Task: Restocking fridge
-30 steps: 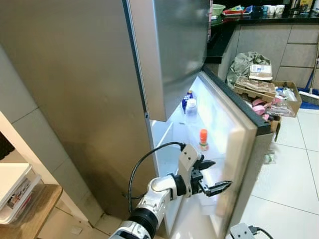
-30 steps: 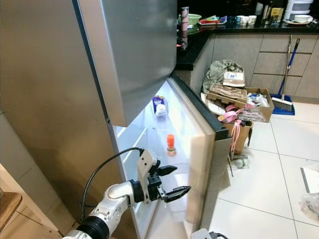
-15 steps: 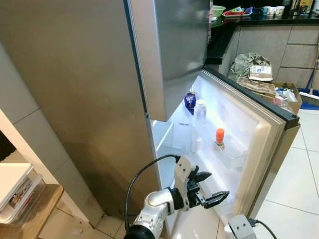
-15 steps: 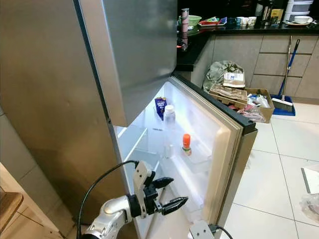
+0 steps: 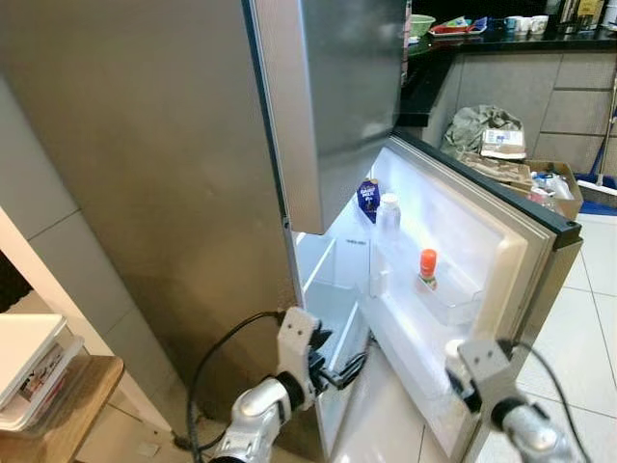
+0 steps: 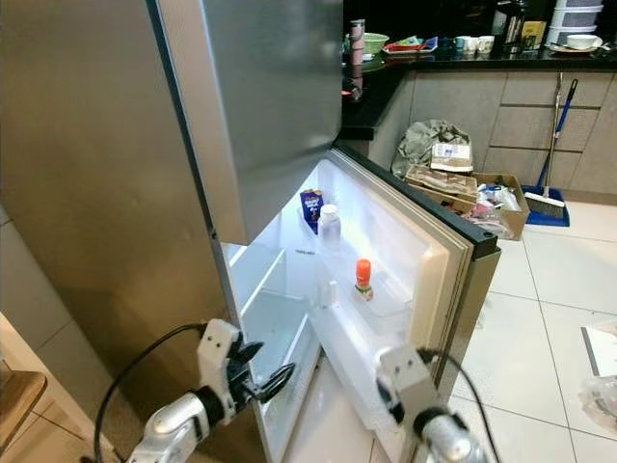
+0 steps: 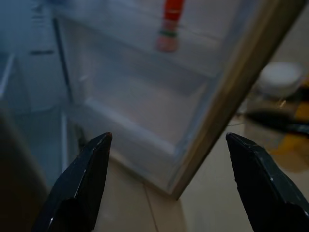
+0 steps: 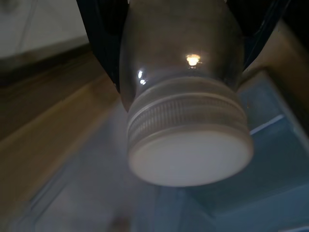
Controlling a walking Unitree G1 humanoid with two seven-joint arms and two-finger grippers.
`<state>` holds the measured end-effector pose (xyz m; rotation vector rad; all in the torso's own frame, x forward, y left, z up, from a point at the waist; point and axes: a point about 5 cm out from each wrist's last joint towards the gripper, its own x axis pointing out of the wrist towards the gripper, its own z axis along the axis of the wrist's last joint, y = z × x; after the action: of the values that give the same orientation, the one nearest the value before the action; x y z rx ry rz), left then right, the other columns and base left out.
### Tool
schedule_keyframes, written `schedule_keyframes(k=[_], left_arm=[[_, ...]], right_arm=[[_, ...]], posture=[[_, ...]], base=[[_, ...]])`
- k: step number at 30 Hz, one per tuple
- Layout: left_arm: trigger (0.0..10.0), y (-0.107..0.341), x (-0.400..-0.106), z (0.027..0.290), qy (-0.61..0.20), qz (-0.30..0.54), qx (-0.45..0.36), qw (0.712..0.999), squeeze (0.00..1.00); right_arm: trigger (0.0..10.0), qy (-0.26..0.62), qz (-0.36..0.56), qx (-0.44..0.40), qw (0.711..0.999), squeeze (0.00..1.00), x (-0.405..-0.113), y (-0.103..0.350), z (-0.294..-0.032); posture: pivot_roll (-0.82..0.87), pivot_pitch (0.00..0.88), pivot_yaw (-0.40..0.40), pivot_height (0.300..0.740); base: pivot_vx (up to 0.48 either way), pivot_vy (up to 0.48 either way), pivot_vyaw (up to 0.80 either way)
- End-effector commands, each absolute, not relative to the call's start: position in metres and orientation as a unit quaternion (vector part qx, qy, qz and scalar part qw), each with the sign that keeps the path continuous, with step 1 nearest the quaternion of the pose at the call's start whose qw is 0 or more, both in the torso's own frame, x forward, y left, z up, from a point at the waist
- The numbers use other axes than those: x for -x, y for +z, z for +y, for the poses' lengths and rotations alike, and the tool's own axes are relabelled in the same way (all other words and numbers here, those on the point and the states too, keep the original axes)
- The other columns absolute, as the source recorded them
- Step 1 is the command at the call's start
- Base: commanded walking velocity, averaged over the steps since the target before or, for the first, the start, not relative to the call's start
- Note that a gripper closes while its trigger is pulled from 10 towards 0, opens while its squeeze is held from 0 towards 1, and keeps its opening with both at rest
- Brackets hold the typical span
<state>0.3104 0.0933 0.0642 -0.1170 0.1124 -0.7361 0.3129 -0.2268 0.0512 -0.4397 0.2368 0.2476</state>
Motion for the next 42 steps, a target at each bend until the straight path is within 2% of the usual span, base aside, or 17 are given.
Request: schedule_keyframes(k=[1,5,6,16,23,25,29,30,31,32,34,35,36,37,39,40,42], left_arm=[[10.0,0.065,-0.31,0.101,-0.349,0.052,0.053,0.934,0.0],[10.0,0.064,-0.31,0.102,-0.343,0.053,0.053,0.936,0.0],[10.0,0.064,-0.309,0.104,-0.336,0.053,0.054,0.939,0.0],[10.0,0.064,-0.31,0.111,-0.32,0.055,0.052,0.944,0.0],[10.0,0.067,-0.313,0.116,-0.312,0.056,0.046,0.947,0.0],[10.0,0.067,-0.314,0.117,-0.307,0.056,0.045,0.949,0.0],[10.0,0.065,-0.315,0.121,-0.293,0.065,0.036,0.953,0.0],[10.0,0.063,-0.314,0.122,-0.289,0.073,0.031,0.954,0.0],[10.0,0.053,-0.311,0.128,-0.277,0.101,0.018,0.955,0.0],[10.0,0.053,-0.311,0.128,-0.277,0.101,0.018,0.955,0.0],[10.0,0.031,-0.302,0.139,-0.253,0.171,-0.022,0.952,0.0],[10.0,0.031,-0.302,0.139,-0.253,0.171,-0.022,0.952,0.0],[10.0,0.009,-0.288,0.155,-0.214,0.228,-0.048,0.949,0.0],[10.0,0.009,-0.288,0.155,-0.214,0.228,-0.048,0.949,0.0],[10.0,0.0,-0.278,0.169,-0.164,0.235,-0.035,0.957,0.0],[10.0,0.0,-0.278,0.169,-0.164,0.235,-0.035,0.957,0.0],[10.0,-0.005,-0.271,0.186,-0.081,0.225,-0.02,0.971,0.0]], right_arm=[[10.0,0.144,0.128,0.225,0.955,0.0,-0.309,0.044,-0.223],[10.0,0.145,0.127,0.238,0.952,0.0,-0.312,0.05,-0.23],[10.0,0.136,0.127,0.25,0.95,0.0,-0.315,0.057,-0.24],[10.0,0.062,0.14,0.295,0.943,0.0,-0.319,0.076,-0.281],[10.0,-0.094,0.139,0.288,0.943,0.0,-0.317,0.094,-0.32],[10.0,-0.201,0.151,0.277,0.927,0.0,-0.309,0.098,-0.345],[10.0,-0.329,0.198,0.248,0.889,0.0,-0.281,0.094,-0.381],[10.0,-0.317,0.211,0.236,0.894,0.0,-0.277,0.089,-0.382],[10.0,-0.246,0.234,0.207,0.918,0.0,-0.278,0.075,-0.37],[10.0,-0.246,0.234,0.207,0.918,0.0,-0.278,0.075,-0.37],[10.0,-0.157,0.28,0.169,0.932,0.0,-0.275,0.05,-0.349],[10.0,-0.157,0.28,0.169,0.932,0.0,-0.275,0.05,-0.349],[10.0,-0.086,0.327,0.133,0.932,0.0,-0.266,0.021,-0.322],[10.0,-0.086,0.327,0.133,0.932,0.0,-0.266,0.021,-0.322],[10.0,-0.043,0.359,0.12,0.925,0.0,-0.256,-0.002,-0.298],[10.0,-0.043,0.359,0.12,0.925,0.0,-0.256,-0.002,-0.298],[10.0,-0.008,0.37,0.127,0.92,0.0,-0.249,-0.018,-0.276]], posture=[[-0.09,0.071,0.051,0.74],[-0.09,0.076,0.05,0.74],[-0.09,0.081,0.052,0.74],[-0.08,0.091,0.06,0.74],[-0.08,0.098,0.066,0.74],[-0.08,0.099,0.068,0.74],[-0.08,0.099,0.065,0.74],[-0.08,0.101,0.062,0.74],[-0.08,0.102,0.065,0.74],[-0.08,0.102,0.065,0.74],[-0.08,0.102,0.067,0.74],[-0.08,0.102,0.067,0.74],[-0.08,0.102,0.074,0.74],[-0.08,0.102,0.074,0.74],[-0.08,0.102,0.074,0.74],[-0.08,0.102,0.074,0.74],[-0.07,0.097,0.069,0.74]], base=[[0.0,0.0,0.0],[0.0,0.0,0.0],[0.0,0.0,0.0],[0.0,0.0,0.0],[0.0,0.0,0.0],[0.0,0.0,0.0],[0.0,0.0,0.0],[0.0,0.0,0.0],[0.0,0.0,0.0],[0.0,0.0,0.0],[0.0,0.0,0.0],[0.0,0.0,0.0],[0.0,0.0,0.0],[0.0,0.0,0.0],[0.0,0.0,0.0],[0.0,0.0,0.0],[0.0,0.0,0.0]])
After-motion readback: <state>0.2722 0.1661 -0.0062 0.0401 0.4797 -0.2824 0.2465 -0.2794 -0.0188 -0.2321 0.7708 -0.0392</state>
